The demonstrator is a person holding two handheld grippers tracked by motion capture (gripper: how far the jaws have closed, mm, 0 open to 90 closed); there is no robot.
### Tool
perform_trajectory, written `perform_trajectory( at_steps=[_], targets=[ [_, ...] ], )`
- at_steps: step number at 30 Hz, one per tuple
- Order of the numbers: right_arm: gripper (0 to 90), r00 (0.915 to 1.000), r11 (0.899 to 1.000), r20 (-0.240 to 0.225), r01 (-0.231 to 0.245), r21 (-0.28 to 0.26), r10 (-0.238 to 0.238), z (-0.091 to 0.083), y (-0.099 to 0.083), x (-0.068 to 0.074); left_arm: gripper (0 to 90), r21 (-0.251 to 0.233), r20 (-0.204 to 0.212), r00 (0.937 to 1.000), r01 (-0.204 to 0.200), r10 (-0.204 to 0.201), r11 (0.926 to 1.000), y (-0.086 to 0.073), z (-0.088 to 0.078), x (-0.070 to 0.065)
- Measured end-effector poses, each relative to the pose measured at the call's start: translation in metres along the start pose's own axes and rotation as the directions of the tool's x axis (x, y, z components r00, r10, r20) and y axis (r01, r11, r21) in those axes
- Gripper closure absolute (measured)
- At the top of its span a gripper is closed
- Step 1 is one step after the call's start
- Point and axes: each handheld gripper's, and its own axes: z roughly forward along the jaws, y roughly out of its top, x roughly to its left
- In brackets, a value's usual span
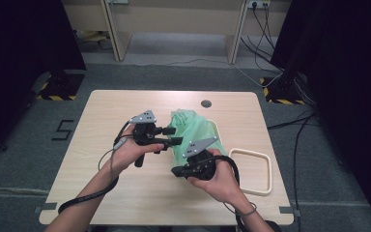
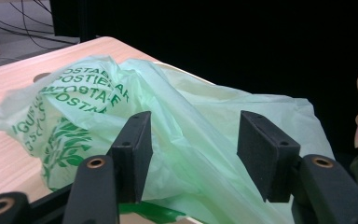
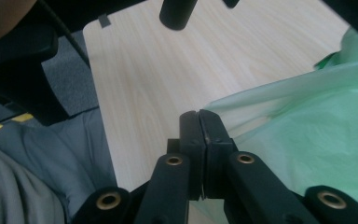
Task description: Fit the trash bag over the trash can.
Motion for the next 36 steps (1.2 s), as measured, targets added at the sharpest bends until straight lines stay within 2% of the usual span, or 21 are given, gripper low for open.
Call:
perform_trajectory(
  at_steps=[5,9,14,17,20,24,26,36],
  targets=[
    [80.7,1.0,1.0,0.007,0.002,0.003,-0.003,0.0,-0.001,0.001,44.5,0.022,0.011,0.9998,-0.015,0.015,0.9997,-0.002,0.001,-0.004],
    [73.3,0.998,0.999,0.063,-0.002,-0.035,0.004,-0.011,0.001,0.001,46.8,0.036,0.018,0.9997,-0.019,0.018,0.9992,-0.003,0.002,-0.005],
    [68.8,0.9929,0.997,0.117,-0.011,-0.073,0.02,-0.025,0.003,-0.002,49.4,0.061,0.023,0.9997,-0.01,0.008,0.9981,-0.007,0.005,-0.004],
    [63.1,0.9807,0.996,0.191,-0.025,-0.083,0.041,-0.029,0.004,-0.006,50.0,0.054,0.034,0.9994,0.004,-0.006,0.9985,-0.008,0.005,-0.004],
    [59.0,0.9706,0.995,0.23,-0.054,-0.087,0.073,-0.029,0.003,-0.012,51.6,0.059,0.041,0.9991,0.008,-0.01,0.9982,-0.009,0.004,-0.003],
    [54.9,0.9633,0.993,0.247,-0.087,-0.084,0.106,-0.025,0.003,-0.017,56.0,0.065,0.058,0.9979,0.023,-0.027,0.9976,-0.009,0.005,-0.002],
    [54.0,0.963,0.991,0.243,-0.097,-0.087,0.116,-0.023,0.002,-0.019,58.0,0.067,0.069,0.9969,0.033,-0.037,0.9972,-0.01,0.006,-0.002],
    [52.9,0.9591,0.988,0.24,-0.135,-0.075,0.15,-0.015,0.0,-0.024,67.7,0.072,0.07,0.9961,0.048,-0.053,0.9963,-0.01,0.008,-0.002]
  ],
)
